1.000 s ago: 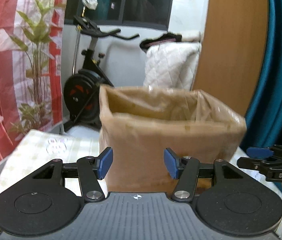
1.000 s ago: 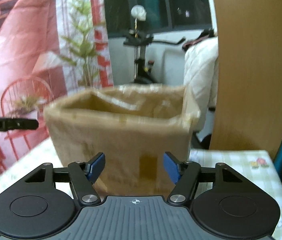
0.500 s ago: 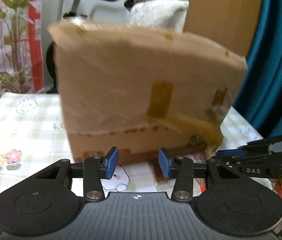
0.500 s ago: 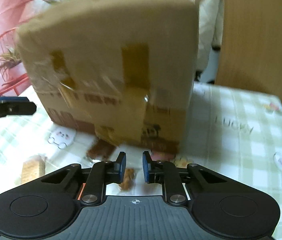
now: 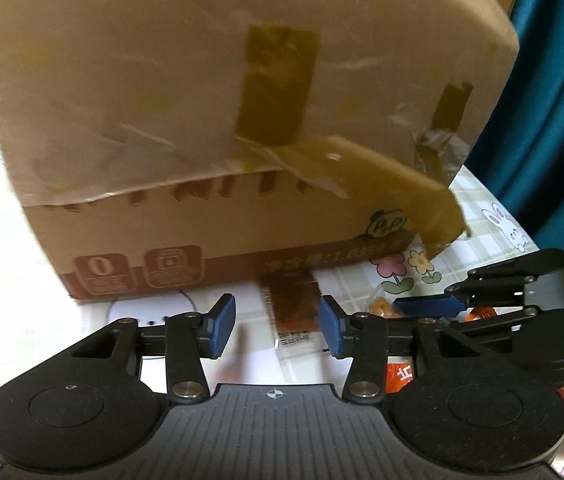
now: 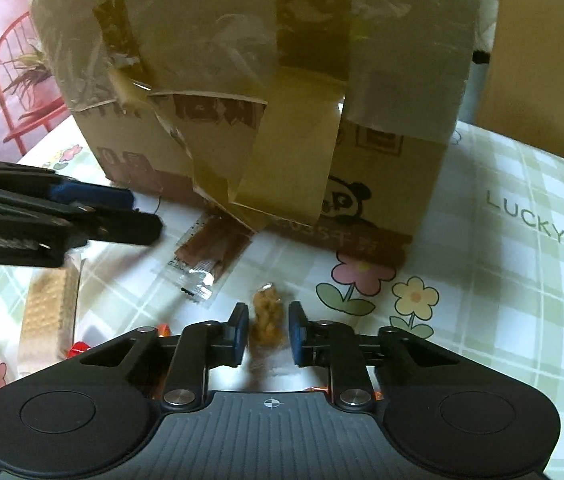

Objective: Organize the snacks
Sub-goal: 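Grasp the clear peanut packet with the right tool, then grasp the clear brown-filled packet with the left tool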

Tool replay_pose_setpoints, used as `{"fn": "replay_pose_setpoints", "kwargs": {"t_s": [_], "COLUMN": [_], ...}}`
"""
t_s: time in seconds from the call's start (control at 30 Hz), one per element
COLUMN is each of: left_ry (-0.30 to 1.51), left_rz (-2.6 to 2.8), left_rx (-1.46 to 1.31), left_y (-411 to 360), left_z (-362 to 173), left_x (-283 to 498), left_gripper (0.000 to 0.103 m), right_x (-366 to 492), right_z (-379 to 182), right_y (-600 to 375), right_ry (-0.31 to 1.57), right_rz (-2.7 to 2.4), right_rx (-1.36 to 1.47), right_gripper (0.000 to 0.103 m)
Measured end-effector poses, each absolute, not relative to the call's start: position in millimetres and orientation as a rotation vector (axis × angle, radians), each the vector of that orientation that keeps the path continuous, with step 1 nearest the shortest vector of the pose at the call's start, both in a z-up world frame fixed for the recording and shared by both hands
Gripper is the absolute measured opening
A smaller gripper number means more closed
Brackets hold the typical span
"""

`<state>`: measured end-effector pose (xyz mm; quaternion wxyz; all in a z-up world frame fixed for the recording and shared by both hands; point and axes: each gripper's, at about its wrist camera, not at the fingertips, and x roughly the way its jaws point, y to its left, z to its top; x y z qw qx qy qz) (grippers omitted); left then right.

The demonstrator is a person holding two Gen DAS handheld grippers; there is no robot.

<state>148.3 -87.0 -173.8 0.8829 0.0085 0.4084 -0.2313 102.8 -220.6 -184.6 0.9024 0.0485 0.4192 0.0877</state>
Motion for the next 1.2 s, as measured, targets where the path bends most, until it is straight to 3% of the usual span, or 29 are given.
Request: {"fn": "replay_pose_setpoints", "kwargs": {"t_s": [0.5,0.57,0.63,0.73,0.97,1.2], "left_ry": [0.862,0.851,0.835,0.841,0.819,0.7], "left_rz": [-0.393,-0.376,-0.359,-0.396,-0.42,-0.459], "left_rx": [0.125,0.151,0.173,0.167,0.125,0.084], "left_y": [-148,-154,-156,-152,-123,-87], "left_z": [-203,-205,-206,-204,-187,-136], "left_x": [154,152,146,138,115,84], "left_gripper": [0.063,0.062,0.047,0.041,0.039,0.039], "right_x": [85,83,82,79,61,39], "right_z": [-172,-171,-172,-171,-157,-123], "right_y": [-253,-254,-254,-254,-259,-256], "right_ry": [0.773,0.768,0.763,0.758,0.718,0.649], "right_rz": [0.138,0.137,0.136,0.138,0.14,0.158], "right_rx": [0.175,0.181,0.188,0.192,0.198,0.169], "right_gripper": [0.018,0.018,0.018,0.018,0.018,0.018]}}
